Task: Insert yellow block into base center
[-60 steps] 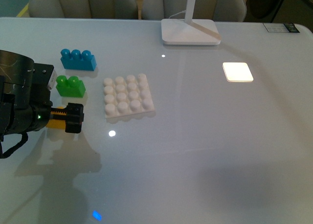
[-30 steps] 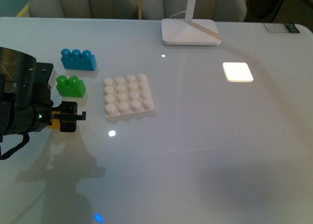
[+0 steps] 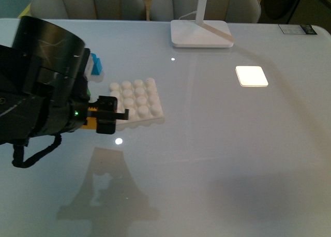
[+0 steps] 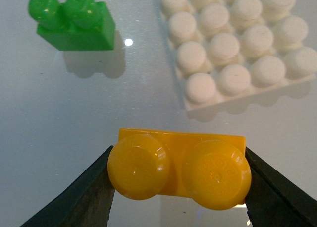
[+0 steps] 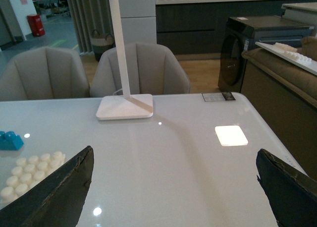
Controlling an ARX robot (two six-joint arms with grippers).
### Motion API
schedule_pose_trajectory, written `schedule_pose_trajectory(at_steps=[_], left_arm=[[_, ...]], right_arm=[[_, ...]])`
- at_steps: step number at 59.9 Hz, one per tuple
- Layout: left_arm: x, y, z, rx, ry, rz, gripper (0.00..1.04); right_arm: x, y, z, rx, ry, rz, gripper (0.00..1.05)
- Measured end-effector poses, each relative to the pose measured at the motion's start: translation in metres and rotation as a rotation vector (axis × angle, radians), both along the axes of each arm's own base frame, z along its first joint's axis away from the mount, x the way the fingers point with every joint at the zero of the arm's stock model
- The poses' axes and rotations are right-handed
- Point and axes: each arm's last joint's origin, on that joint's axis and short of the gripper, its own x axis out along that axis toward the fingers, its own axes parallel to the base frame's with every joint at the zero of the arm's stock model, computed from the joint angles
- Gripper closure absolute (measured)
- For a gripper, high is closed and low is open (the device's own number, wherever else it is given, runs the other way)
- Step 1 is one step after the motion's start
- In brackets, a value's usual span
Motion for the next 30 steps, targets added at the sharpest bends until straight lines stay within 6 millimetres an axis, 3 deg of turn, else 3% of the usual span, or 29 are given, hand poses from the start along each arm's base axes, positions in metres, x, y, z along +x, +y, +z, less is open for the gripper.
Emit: schedule_pose_trajectory(at_steps=[13, 30], left_arm=[[0.005, -0.037, 0.011, -0.030, -0.009, 0.003, 0.42], [0.021, -0.061, 0.007, -0.046, 0.001, 0.099, 0.42]], right_arm=[[0.000, 0.000, 0.000, 0.000, 0.000, 0.000, 0.09], [0.000, 0.000, 0.000, 0.000, 0.000, 0.000, 0.09]])
